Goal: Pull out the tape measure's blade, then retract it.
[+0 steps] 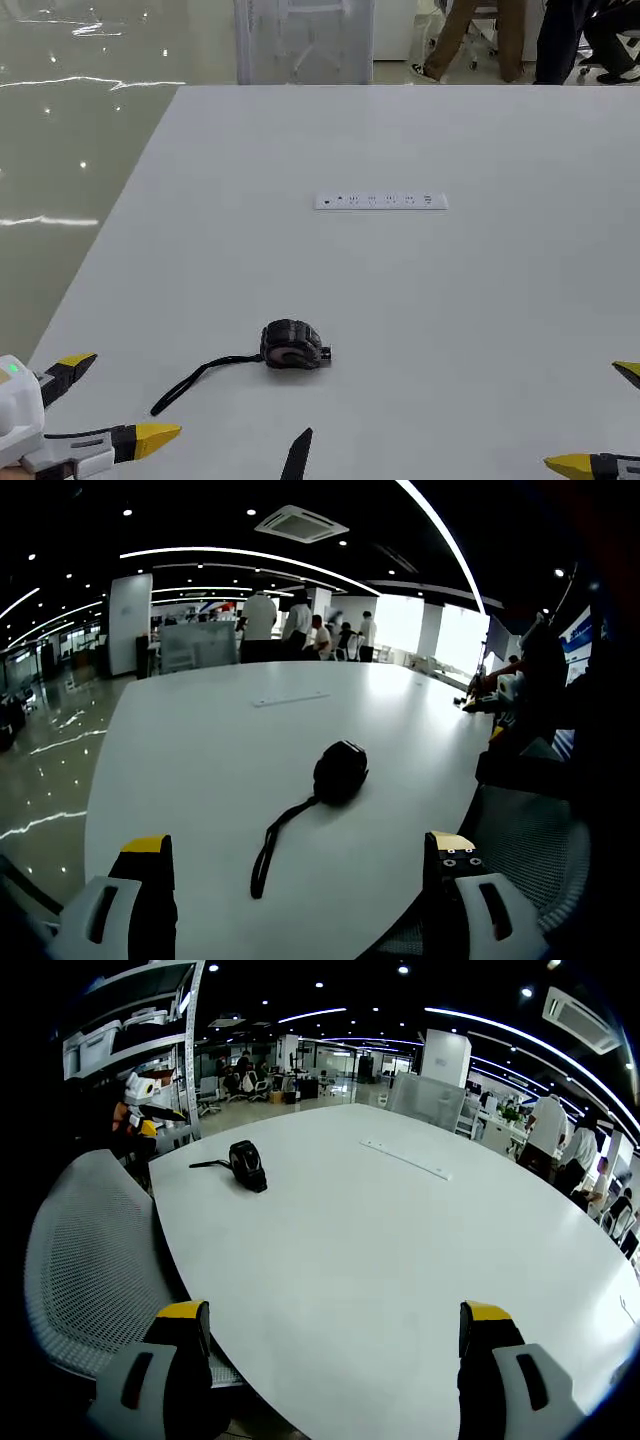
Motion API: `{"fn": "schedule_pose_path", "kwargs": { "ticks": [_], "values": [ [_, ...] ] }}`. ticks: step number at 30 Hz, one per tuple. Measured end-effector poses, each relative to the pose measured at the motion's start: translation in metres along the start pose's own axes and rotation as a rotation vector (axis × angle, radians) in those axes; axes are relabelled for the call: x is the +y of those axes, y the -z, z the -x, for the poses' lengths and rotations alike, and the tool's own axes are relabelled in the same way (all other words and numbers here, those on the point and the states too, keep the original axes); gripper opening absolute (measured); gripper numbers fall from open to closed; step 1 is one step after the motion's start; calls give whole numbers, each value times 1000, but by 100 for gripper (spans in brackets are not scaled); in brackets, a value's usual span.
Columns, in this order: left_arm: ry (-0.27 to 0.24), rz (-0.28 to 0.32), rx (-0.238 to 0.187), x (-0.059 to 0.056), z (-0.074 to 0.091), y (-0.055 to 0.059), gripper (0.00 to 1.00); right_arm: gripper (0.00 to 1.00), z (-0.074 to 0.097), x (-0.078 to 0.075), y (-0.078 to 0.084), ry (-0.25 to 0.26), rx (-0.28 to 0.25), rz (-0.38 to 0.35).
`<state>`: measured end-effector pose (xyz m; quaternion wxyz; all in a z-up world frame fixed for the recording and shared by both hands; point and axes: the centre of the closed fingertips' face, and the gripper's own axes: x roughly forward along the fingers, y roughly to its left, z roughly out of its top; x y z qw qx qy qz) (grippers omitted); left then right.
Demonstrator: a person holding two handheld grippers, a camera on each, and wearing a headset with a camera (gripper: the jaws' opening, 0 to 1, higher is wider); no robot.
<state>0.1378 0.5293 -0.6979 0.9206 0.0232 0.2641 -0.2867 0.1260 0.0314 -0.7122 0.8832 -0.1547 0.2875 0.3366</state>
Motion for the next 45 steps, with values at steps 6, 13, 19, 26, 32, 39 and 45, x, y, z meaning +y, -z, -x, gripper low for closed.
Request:
{"fn": "schedule_pose_path", "kwargs": {
  "ticks": [6,13,19,26,32,39,45],
  "values": [
    [9,-42,36,-1,-5,0,100,100,-4,-1,-5,-1,2,8],
    [59,-89,49,-3,-13,-14,100,100,-11,4,-17,-35,7,26],
    [138,-156,65,-13,-21,-28,100,100,-14,6,-34,-47,-1,73],
    [196,-274,129,-18,-37,-31,100,100,-29,17,-56,-90,-42,101],
    [293,-367,218,-28,-67,-33,100,100,-56,26,-71,-168,-46,153],
    [386,-540,334,-37,-102,-39,99,100,-81,32,-97,-224,-69,217],
    [427,-639,366,-49,-137,-52,88,100,-108,46,-108,-278,-74,272]
  ]
}}
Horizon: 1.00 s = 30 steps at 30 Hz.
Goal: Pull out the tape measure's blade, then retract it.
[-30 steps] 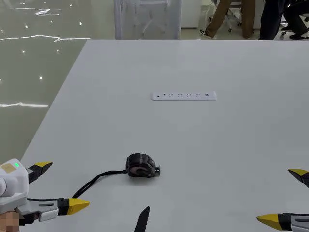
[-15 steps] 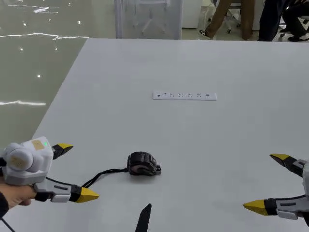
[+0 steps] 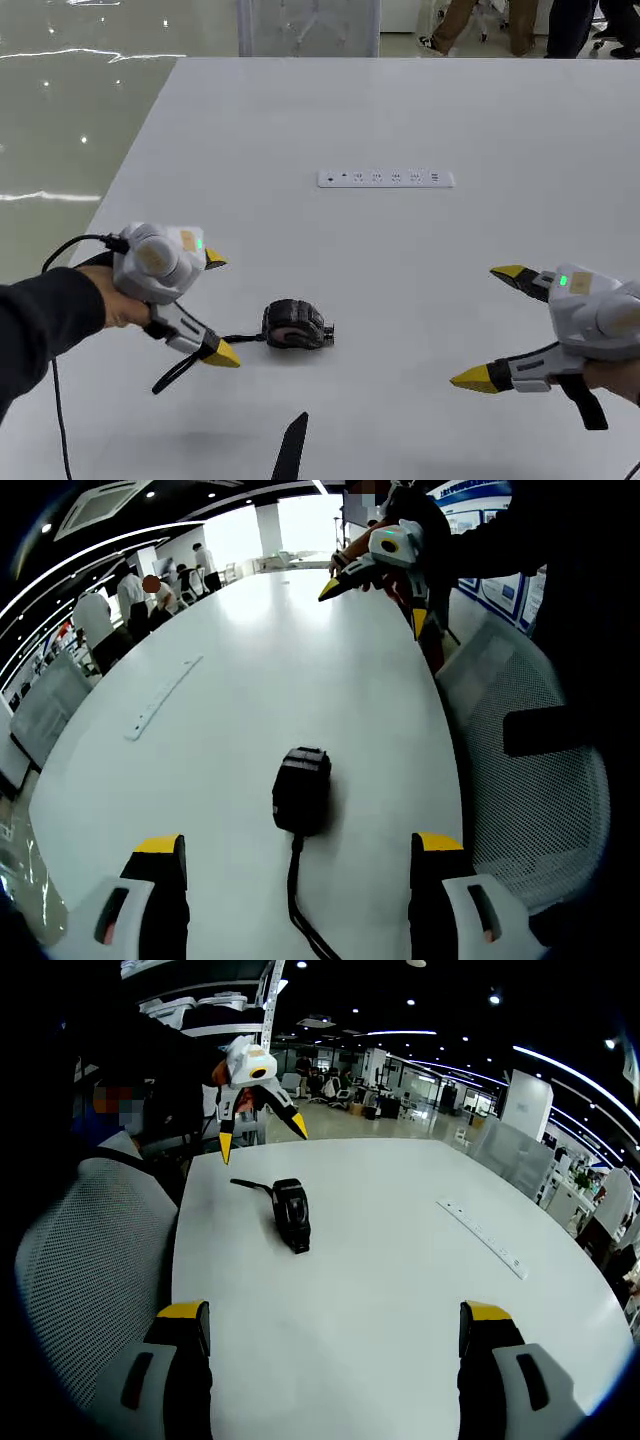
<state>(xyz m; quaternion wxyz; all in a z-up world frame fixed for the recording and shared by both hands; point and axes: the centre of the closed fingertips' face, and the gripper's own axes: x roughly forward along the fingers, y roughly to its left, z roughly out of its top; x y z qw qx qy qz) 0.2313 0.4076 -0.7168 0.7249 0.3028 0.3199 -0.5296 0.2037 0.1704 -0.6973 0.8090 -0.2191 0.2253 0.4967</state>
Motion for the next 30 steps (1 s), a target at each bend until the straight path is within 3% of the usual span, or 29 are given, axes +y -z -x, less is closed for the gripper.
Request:
{"fn": "schedule_pose_path", "kwargs": {
  "ticks": [2,3,4,6,9,11,15,17,20,25,27,28,30],
  "values": [
    [82,25,19,-9,-14,-6,88,100,-13,-1,4,-28,5,11],
    [85,16,30,-8,-20,-8,88,100,-18,1,2,-39,5,16],
    [82,-33,67,-5,-28,-6,88,100,-25,3,2,-55,12,22],
    [96,-90,97,-5,-40,-8,86,100,-38,-1,5,-77,20,30],
    [138,-63,117,-5,-59,-6,80,99,-53,1,1,-110,20,45],
    [156,-54,162,-7,-68,0,80,97,-63,2,0,-133,29,54],
    [161,-83,177,-5,-80,2,68,93,-82,8,-4,-175,37,68],
    [145,-87,190,-2,-85,3,57,92,-94,8,-5,-184,35,62],
    [153,-73,190,-6,-94,1,55,87,-110,11,-6,-204,37,51],
    [141,-129,170,-7,-108,-2,52,79,-132,15,-11,-231,42,60],
    [156,-132,198,-10,-109,2,44,75,-140,17,-13,-243,48,70],
    [164,-135,175,-12,-112,-2,40,74,-143,18,-13,-246,51,71],
    [162,-148,193,-14,-113,2,39,71,-149,21,-12,-259,58,78]
  ]
}}
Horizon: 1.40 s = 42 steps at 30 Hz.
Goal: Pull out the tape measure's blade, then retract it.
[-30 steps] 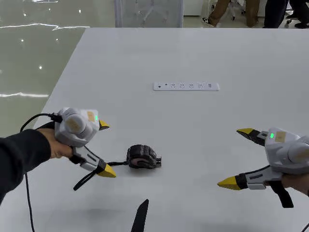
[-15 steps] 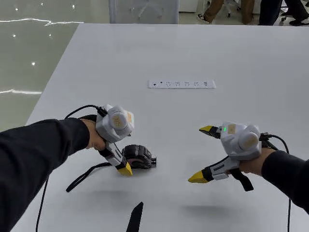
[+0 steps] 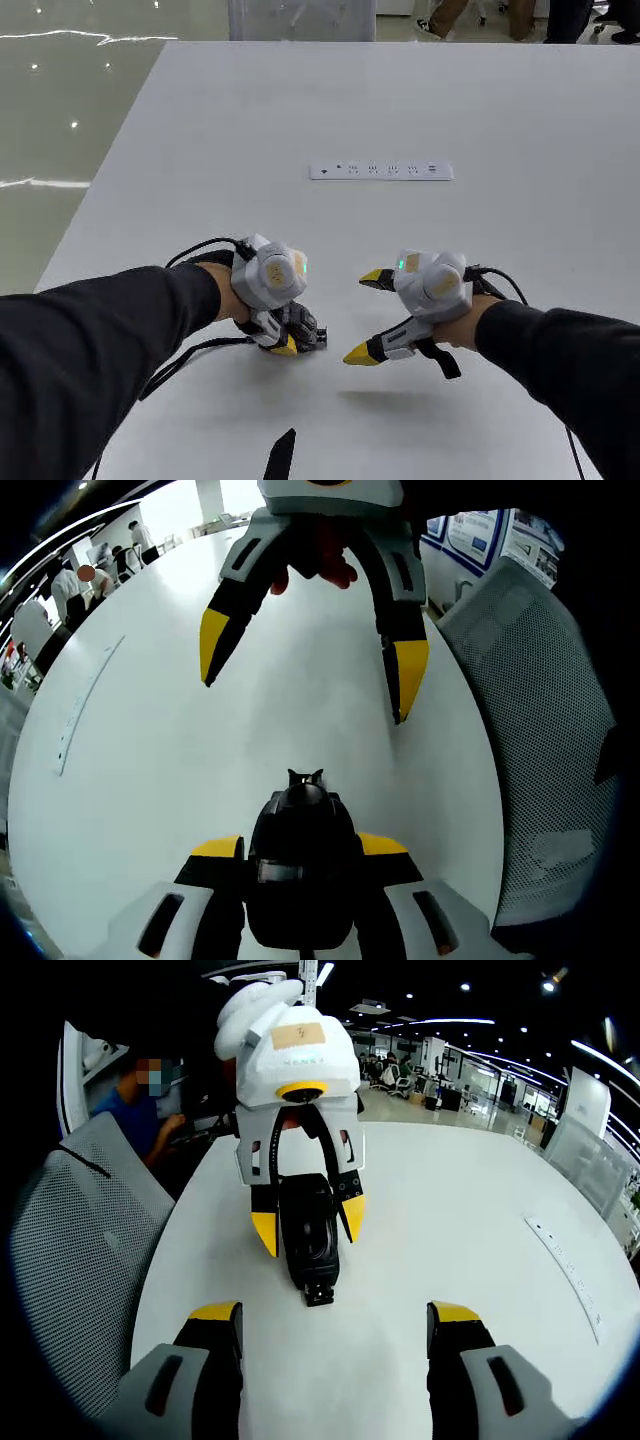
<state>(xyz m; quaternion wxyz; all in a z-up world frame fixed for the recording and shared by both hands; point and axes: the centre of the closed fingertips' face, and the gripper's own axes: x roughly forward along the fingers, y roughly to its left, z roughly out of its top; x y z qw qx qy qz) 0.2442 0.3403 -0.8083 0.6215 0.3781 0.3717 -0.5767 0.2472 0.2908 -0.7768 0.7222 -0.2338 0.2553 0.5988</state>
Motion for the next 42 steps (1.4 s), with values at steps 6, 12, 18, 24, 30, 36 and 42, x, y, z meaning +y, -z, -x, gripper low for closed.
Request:
{"fn": "schedule_pose_path", "kwargs": {
  "ticks": [6,12,18,24,30,36,42],
  "values": [
    [-3,-4,54,2,0,2,38,60,-19,8,9,-54,51,17],
    [3,11,43,2,0,2,38,49,-32,15,9,-90,88,55],
    [12,25,46,3,1,1,38,32,-42,15,12,-110,122,69],
    [15,29,35,3,1,0,38,23,-49,15,14,-121,142,89],
    [24,41,27,4,1,0,38,14,-56,15,12,-134,156,121],
    [26,72,18,7,1,-1,38,10,-58,13,14,-142,186,137],
    [26,42,25,3,1,0,38,9,-56,15,15,-149,179,126]
  ]
}}
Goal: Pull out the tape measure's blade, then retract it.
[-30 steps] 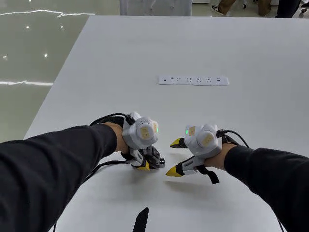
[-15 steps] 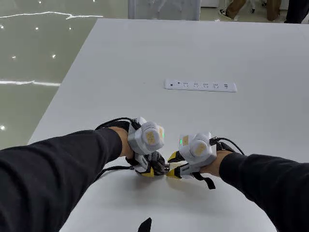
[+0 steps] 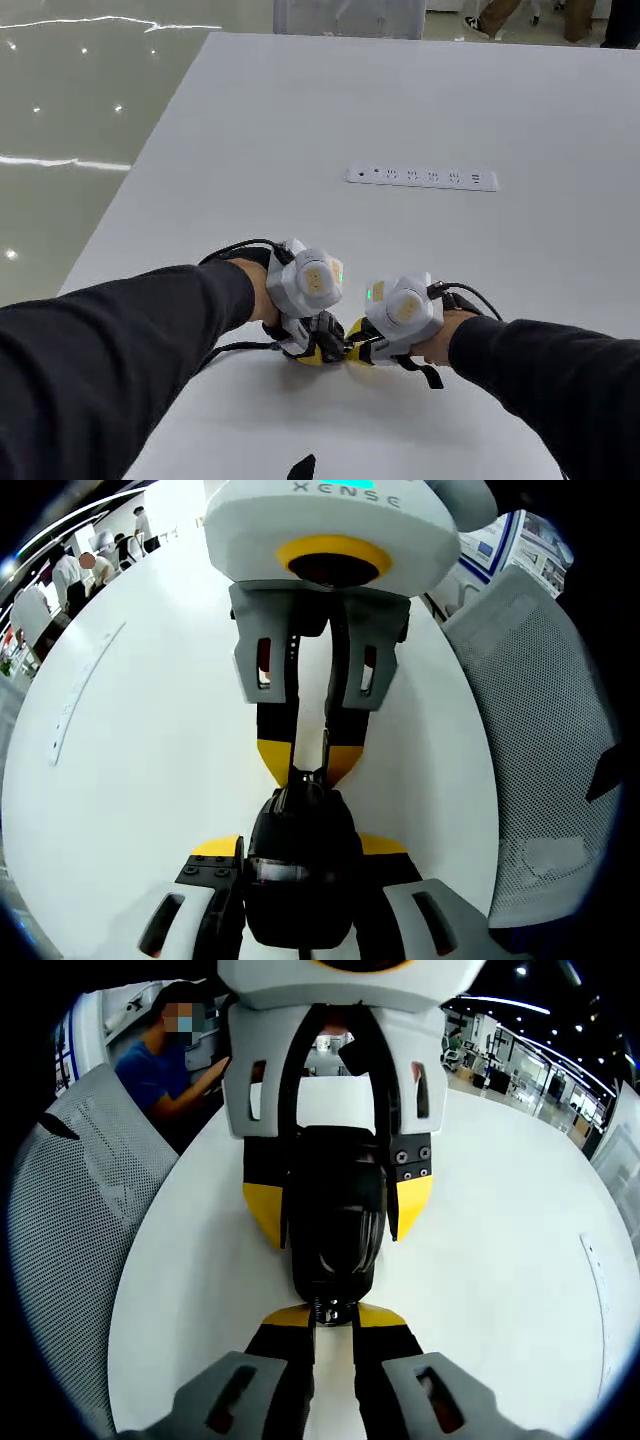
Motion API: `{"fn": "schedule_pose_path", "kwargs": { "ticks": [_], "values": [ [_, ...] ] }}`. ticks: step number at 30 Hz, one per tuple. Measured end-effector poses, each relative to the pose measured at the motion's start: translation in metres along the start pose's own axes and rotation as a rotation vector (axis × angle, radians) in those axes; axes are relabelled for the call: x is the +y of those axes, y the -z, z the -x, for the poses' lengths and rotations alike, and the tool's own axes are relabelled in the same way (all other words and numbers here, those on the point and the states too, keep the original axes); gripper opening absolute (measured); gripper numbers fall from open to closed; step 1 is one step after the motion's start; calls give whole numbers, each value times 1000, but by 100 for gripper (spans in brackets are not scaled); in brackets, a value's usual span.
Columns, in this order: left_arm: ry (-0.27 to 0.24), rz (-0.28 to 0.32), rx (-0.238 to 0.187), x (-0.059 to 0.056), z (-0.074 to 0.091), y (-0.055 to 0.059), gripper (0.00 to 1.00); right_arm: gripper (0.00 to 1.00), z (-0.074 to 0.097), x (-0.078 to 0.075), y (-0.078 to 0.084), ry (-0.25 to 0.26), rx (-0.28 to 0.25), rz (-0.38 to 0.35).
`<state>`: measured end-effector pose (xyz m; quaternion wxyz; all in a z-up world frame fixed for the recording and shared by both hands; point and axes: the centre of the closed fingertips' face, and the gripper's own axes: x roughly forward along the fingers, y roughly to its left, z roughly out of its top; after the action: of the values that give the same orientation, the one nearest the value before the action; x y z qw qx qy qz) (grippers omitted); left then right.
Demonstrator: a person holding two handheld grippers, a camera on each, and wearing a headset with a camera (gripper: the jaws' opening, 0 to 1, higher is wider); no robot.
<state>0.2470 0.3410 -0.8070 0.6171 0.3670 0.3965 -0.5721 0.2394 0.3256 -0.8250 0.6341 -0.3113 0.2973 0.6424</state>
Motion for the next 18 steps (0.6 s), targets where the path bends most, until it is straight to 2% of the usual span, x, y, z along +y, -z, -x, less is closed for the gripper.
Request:
{"fn": "schedule_pose_path", "kwargs": {
  "ticks": [9,15,18],
  "values": [
    [1,5,13,0,0,1,38,9,2,-1,2,23,15,14],
    [0,6,13,1,-1,1,38,10,9,-2,12,23,12,-39],
    [10,12,22,-1,-3,2,39,10,11,0,14,22,16,-35]
  ]
}}
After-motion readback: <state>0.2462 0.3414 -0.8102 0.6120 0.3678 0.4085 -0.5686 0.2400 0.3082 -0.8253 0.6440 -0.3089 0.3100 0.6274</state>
